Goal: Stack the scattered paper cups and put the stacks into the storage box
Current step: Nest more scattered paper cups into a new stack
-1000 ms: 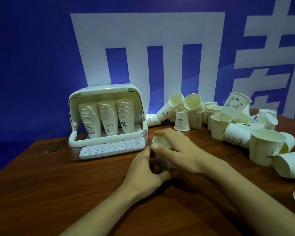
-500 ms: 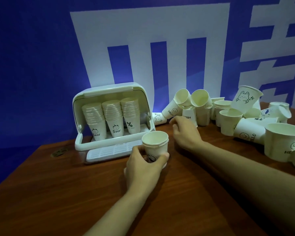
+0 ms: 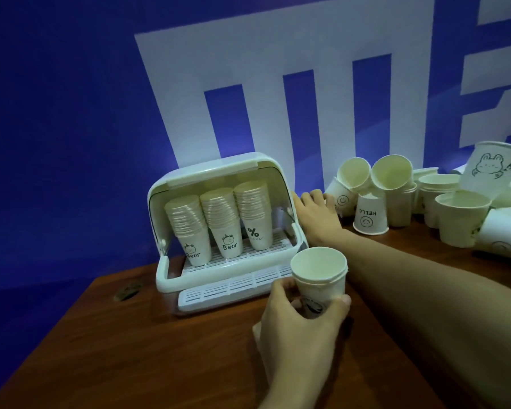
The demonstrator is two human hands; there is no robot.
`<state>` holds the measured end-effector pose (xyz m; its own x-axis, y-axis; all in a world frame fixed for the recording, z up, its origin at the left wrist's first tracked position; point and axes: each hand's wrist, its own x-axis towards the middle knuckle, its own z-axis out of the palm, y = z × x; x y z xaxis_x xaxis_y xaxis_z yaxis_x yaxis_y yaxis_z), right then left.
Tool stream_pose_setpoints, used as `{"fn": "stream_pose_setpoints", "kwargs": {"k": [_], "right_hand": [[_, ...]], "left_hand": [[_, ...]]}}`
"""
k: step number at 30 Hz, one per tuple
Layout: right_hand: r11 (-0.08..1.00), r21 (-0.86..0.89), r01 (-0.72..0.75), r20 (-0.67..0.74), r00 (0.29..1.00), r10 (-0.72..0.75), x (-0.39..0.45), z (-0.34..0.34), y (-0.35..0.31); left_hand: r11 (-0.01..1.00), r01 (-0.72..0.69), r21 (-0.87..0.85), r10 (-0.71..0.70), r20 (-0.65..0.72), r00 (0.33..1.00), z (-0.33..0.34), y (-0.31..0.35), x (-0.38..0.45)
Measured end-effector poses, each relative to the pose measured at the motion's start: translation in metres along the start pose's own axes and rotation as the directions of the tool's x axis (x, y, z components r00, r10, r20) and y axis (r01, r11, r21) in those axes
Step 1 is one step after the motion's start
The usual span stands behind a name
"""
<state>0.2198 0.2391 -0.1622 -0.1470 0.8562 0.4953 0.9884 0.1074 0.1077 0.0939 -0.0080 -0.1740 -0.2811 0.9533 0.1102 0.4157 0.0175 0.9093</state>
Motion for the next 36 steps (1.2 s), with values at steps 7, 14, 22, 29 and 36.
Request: {"fn": "stream_pose_setpoints", "kwargs": {"k": [7,14,22,29,36], "right_hand": [[0.998,-0.053,-0.020,-0.220,0.975,0.008,-0.031,-0.030,0.011],[0.868,0.496,-0.022,-0.411,0.874,0.257,-0.098,-0.117,0.024],[0.340,0.941,0.004,-0.046,0.992,0.117,-0.180,-0.153,0.001],[0.392,0.919,0.027,-0.049,0.998,0.048,-0.182,-0.145,-0.006],[0.296,0.954,0.053,-0.072,0.996,0.054,-0.190,-0.126,-0.003]], "left_hand": [[0.998,-0.055,0.007,0.055,-0.024,0.998,-0.002,0.002,-0.001],[0.995,-0.092,0.045,0.093,-0.017,0.996,-0.001,0.003,0.000],[0.994,-0.106,0.036,0.105,0.043,0.994,0.002,0.000,-0.002],[0.991,-0.129,0.049,0.126,0.060,0.990,0.002,0.000,-0.003],[0.989,-0.144,0.044,0.142,0.050,0.989,0.004,0.000,-0.002]]}}
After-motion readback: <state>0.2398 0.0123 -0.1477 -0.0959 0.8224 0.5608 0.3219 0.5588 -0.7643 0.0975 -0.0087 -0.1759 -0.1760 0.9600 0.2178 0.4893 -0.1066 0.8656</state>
